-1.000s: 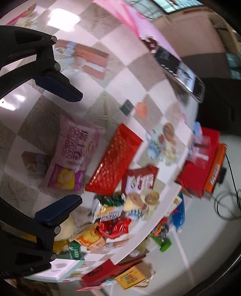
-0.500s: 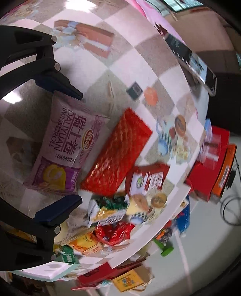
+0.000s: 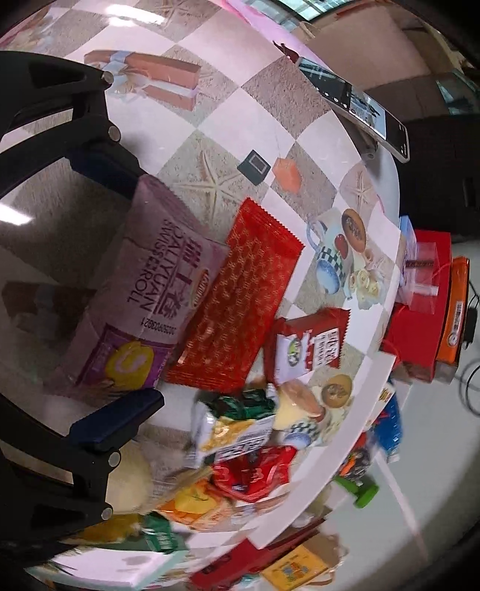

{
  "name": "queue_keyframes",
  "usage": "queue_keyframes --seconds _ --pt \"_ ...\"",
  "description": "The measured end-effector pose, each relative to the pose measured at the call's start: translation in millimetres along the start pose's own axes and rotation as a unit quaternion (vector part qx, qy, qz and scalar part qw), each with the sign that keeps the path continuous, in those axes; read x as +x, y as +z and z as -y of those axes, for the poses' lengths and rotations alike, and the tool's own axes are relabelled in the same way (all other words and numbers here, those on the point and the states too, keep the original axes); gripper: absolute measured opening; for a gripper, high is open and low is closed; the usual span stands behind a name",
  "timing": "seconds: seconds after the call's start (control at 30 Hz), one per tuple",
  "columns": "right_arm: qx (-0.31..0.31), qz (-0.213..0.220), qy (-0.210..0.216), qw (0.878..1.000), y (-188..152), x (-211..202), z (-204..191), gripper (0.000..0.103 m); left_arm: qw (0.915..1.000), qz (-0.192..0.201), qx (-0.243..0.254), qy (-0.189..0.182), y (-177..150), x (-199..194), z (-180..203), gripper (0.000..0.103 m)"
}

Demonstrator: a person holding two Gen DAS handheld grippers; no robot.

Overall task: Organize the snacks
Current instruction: 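Grasp the pink swiss roll with the left tool while the right grasps the yellow bread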

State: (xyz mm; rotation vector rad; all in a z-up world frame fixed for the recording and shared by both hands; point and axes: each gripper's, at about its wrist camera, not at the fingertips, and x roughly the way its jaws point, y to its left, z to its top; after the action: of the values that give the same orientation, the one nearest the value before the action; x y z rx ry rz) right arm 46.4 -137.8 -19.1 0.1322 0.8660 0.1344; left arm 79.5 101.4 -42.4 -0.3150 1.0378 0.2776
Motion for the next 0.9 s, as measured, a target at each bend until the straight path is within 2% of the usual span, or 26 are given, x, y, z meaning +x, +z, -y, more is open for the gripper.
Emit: queue_keyframes --seconds 0.23,0.43,0.67,0.9 --pt "-0.004 -0.004 -0.002 1.000 -1.1 -0.3 -0.5 0.061 0.9992 -0.021 0.034 -0.006 -8.7 -7.9 -7.7 0.100" --pt "-0.007 -0.008 -0.002 1.000 -2.0 0.0 -1.5 0.061 0.9994 -0.024 0.025 0.000 -10.2 -14.3 -21.0 0.100" --pt "-0.005 -0.021 0.012 1.000 -4.2 3.3 -4.2 0.057 0.9999 -0.005 -0.008 0.004 -6.1 -28.4 -40.6 0.100" --pt "-0.010 -0.024 0.018 0.999 -5.0 5.2 -7.0 0.057 0.9997 0.020 -0.017 -0.001 2.7 -28.9 -35.9 0.100"
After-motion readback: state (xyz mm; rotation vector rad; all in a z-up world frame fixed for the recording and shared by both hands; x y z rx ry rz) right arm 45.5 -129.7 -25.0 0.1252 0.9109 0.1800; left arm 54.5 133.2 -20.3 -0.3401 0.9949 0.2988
